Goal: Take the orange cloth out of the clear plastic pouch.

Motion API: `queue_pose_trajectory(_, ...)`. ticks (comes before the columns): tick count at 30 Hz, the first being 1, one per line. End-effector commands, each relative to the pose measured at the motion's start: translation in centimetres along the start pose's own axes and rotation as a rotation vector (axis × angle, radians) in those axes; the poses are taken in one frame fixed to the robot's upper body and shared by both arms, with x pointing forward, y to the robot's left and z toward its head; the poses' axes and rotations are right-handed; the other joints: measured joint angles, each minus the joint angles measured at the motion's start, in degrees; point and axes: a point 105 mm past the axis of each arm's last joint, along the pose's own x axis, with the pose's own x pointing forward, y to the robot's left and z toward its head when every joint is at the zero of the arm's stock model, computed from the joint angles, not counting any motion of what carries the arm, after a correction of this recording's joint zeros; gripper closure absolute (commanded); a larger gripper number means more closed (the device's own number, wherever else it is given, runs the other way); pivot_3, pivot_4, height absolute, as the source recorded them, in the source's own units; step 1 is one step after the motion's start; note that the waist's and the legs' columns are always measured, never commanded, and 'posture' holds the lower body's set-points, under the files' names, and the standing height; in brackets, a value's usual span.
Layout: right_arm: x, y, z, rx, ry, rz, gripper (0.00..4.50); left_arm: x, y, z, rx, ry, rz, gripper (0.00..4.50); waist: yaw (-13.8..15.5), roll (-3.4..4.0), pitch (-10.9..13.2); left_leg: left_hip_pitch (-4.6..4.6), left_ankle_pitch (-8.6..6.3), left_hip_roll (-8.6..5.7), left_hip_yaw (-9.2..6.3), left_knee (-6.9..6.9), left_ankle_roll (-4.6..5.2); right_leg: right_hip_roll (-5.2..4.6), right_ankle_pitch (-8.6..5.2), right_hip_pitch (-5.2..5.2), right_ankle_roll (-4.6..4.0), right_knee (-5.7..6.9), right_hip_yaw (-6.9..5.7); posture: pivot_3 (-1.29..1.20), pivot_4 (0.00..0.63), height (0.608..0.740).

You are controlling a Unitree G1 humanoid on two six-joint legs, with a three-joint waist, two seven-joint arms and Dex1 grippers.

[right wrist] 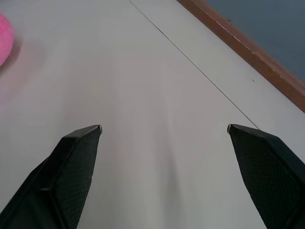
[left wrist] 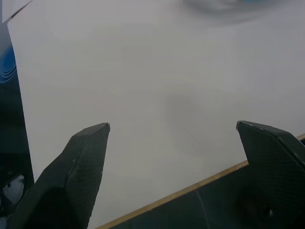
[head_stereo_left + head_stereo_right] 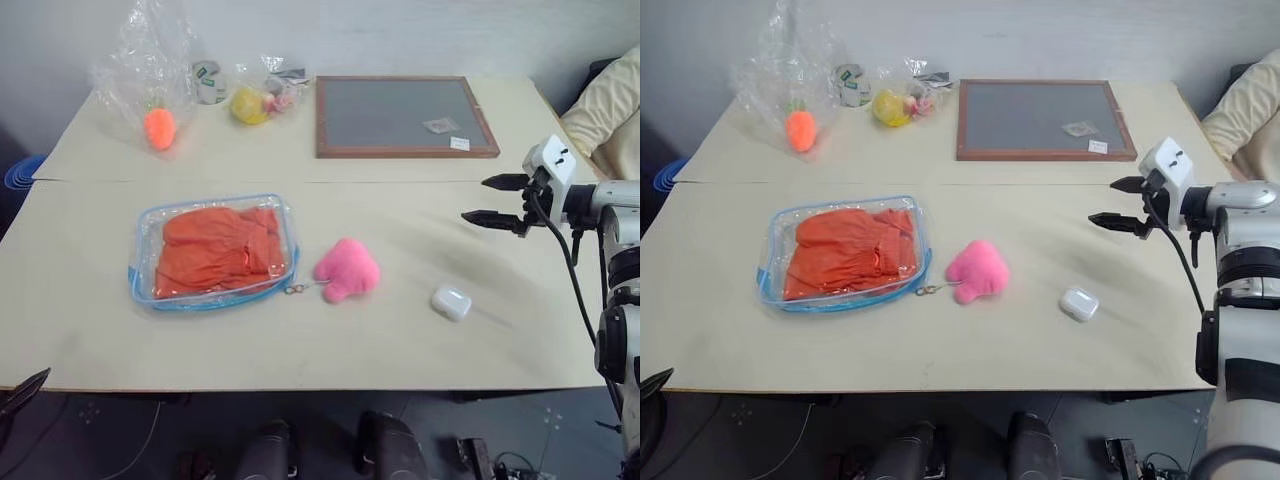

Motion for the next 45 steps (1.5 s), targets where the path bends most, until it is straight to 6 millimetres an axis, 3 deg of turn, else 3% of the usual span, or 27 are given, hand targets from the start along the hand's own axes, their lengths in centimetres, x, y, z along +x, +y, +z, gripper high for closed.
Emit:
queue_pose_trajectory(1,-1.4,-0.8,0.9,-0.035,-0.023,-0.040,0.08,-0.2,0.6,0.3,0.017,-0.009,0.015,0.00,-0.02,0.00,0.00,0.00,0.00,0.01,0.03,0.00,0.00,0.02,0.00,-0.01,0.00,0.00,0.02,0.00,0.150,0.740)
queue_pose_trajectory(20,-1.5,-0.4,0.1,0.001,0.010,-0.011,0.08,0.6,0.0,1.4,-0.083,-0.065,-0.033,0.00,0.00,0.00,0.00,0.05,-0.03,0.06,0.12,0.04,-0.01,0.06,0.00,-0.03,0.00,0.04,0.15,0.00,0.150,0.740)
queue_pose_trajectory(29,-2.0,-0.4,0.1,0.051,-0.018,-0.016,0.08,1.3,0.7,4.1,-0.102,-0.162,-0.040,0.00,0.11,0.00,0.00,0.04,-0.03,0.06,0.10,0.09,-0.02,0.06,0.00,-0.03,0.00,0.08,0.15,0.00,0.150,0.740)
queue_pose_trajectory(32,-2.7,-0.1,-0.1,0.063,-0.024,-0.012,0.08,1.4,0.6,6.9,-0.119,-0.246,-0.096,0.00,0.33,0.00,0.00,0.02,-0.04,0.06,0.07,0.11,-0.02,0.06,0.00,-0.03,0.00,0.07,0.15,0.00,0.150,0.740)
queue_pose_trajectory(33,-3.1,0.2,-0.1,0.070,-0.030,0.001,0.08,1.5,-0.1,8.8,-0.125,-0.303,-0.162,0.00,0.50,0.00,0.00,-0.01,-0.04,0.06,0.05,0.17,-0.02,0.05,0.00,-0.03,0.00,0.08,0.14,0.00,0.150,0.740)
queue_pose_trajectory(39,-4.2,3.9,-0.2,0.131,-0.068,0.037,0.08,2.7,-6.0,19.1,-0.079,-0.569,-0.561,0.00,1.76,0.03,-0.01,-0.01,-0.12,0.07,-0.06,0.47,-0.02,0.03,0.02,0.06,-0.01,0.23,0.67,0.00,0.150,0.740)
queue_pose_trajectory(45,-3.9,9.3,-1.8,0.170,-0.026,0.029,0.08,5.1,-12.4,24.1,0.063,-0.653,-0.831,0.00,2.36,0.07,-0.03,0.05,-0.14,0.09,0.13,0.47,-0.07,0.28,0.02,0.00,0.00,0.31,0.70,0.00,0.150,0.740)
